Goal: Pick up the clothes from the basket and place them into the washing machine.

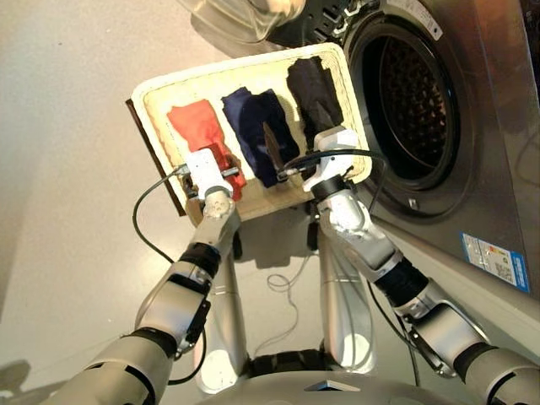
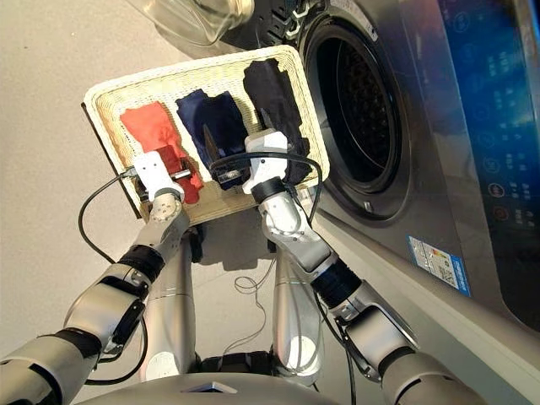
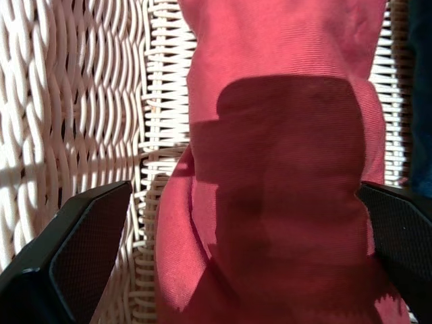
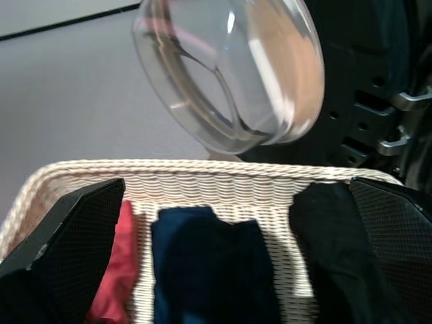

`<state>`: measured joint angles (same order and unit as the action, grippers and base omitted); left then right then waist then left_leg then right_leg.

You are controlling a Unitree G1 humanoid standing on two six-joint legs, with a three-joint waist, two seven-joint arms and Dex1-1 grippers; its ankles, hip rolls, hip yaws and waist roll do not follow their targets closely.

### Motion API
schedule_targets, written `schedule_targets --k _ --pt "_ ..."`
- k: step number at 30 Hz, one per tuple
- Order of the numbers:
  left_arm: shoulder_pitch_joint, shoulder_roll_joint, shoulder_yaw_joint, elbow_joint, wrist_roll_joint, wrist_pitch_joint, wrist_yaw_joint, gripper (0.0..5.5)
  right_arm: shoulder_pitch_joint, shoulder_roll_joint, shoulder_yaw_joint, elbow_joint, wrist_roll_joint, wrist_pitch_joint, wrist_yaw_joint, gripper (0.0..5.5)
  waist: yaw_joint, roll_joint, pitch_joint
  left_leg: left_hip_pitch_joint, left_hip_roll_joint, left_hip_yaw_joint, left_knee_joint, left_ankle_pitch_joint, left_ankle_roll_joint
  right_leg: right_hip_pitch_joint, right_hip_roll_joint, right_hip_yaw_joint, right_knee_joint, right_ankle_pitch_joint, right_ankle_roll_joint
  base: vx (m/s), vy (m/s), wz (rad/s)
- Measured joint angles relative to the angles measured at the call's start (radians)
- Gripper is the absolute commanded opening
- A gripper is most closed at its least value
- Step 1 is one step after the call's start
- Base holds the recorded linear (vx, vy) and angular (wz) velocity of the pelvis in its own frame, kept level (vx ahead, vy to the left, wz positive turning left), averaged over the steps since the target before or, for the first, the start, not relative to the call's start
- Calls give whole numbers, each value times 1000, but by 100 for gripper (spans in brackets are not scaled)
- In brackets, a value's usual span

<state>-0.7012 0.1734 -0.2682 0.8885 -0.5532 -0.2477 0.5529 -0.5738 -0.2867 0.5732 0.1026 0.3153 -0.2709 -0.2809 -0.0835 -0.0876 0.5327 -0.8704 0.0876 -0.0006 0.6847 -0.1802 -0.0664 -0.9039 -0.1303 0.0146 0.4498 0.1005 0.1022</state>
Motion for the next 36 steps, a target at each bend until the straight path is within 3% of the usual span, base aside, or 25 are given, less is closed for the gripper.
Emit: schedule_targets --k 10,13,14,15,18,22,23,25,26,27,28,29,31,32,36 --pt "-80 39 9 103 -9 -7 -34 550 -14 -1 -16 0 -15 -6 -11 550 -27 -10 -2 -91 6 4 78 -22 7 -87 3 12 53 -10 5 0 0 0" --pt "-102 45 23 109 -28 -11 -51 550 -15 -1 -15 -3 -8 -23 8 550 -27 -19 -3 -111 12 1 89 -30 2 -110 4 12 59 -20 18 86 -4 -113" --pt "-102 49 26 108 -35 -13 -59 550 -11 0 -11 -7 8 -23 15 550 -27 -22 -4 -116 16 3 95 -28 8 -122 4 11 96 -34 14 0 0 0" --pt "-99 51 27 111 -43 -13 -74 550 -3 0 -8 -9 22 -23 23 550 -27 -28 -3 -118 13 1 118 -37 1 -133 5 14 148 -53 1 0 0 0" --pt "-96 69 31 114 -60 -27 -79 550 -11 -2 0 -27 52 -25 39 550 -24 -37 -6 -129 17 -17 137 -48 -13 -149 19 12 162 -63 -7 -6 2 -74" --pt "-97 83 47 99 -76 -46 -78 550 -13 -14 -2 -44 75 -42 45 550 -26 -40 -9 -149 20 -32 138 -52 -13 -170 16 -7 154 -69 4 -34 4 -218" --pt "-99 81 45 98 -76 -50 -81 550 -6 -15 -6 -44 80 -42 46 550 -29 -41 -9 -155 13 -34 154 -55 -18 -182 12 -1 178 -79 5 -10 11 175" --pt "-102 87 40 99 -76 -50 -91 550 3 -14 0 -48 90 -42 54 550 -24 -46 -13 -162 10 -49 156 -58 -24 -186 15 -5 180 -75 -2 -5 5 94" --pt "-104 94 41 98 -76 -52 -90 550 -2 -14 4 -49 93 -42 58 550 -23 -47 -13 -165 12 -59 148 -59 -25 -185 17 -15 159 -77 2 -7 2 -271" --pt "-103 95 47 94 -76 -53 -89 550 -10 -15 3 -51 95 -42 62 550 -17 -46 -13 -165 21 -59 135 -54 -16 -189 20 -20 167 -97 23 -6 -1 -201" --pt "-102 99 46 94 -78 -54 -90 507 4 -19 -2 -68 96 -43 63 550 -20 -48 -15 -170 27 -46 143 -47 -7 -198 16 -9 292 -139 9 0 0 0" --pt "-100 100 38 93 -78 -56 -91 358 10 -17 -3 -76 102 -42 66 550 -25 -48 -14 -172 26 -45 154 -51 -18 -190 11 -1 330 -198 -23 -99 9 256" --pt "-100 108 36 92 -83 -57 -100 71 9 -14 1 -78 103 -43 71 550 -21 -50 -15 -176 22 -58 153 -43 -25 -193 20 -10 329 -193 -32 -53 14 -17" --pt "-105 113 34 88 -84 -57 -103 0 2 -15 0 -79 104 -44 71 550 -23 -52 -15 -179 24 -55 143 -35 -37 -202 19 -8 325 -188 -32 0 0 0" --pt "-120 106 3 85 -84 -57 -107 0 -10 -18 4 -75 125 -42 75 550 -25 -53 -14 -181 28 -53 131 -25 -44 -207 17 -10 314 -171 -30 0 0 0"
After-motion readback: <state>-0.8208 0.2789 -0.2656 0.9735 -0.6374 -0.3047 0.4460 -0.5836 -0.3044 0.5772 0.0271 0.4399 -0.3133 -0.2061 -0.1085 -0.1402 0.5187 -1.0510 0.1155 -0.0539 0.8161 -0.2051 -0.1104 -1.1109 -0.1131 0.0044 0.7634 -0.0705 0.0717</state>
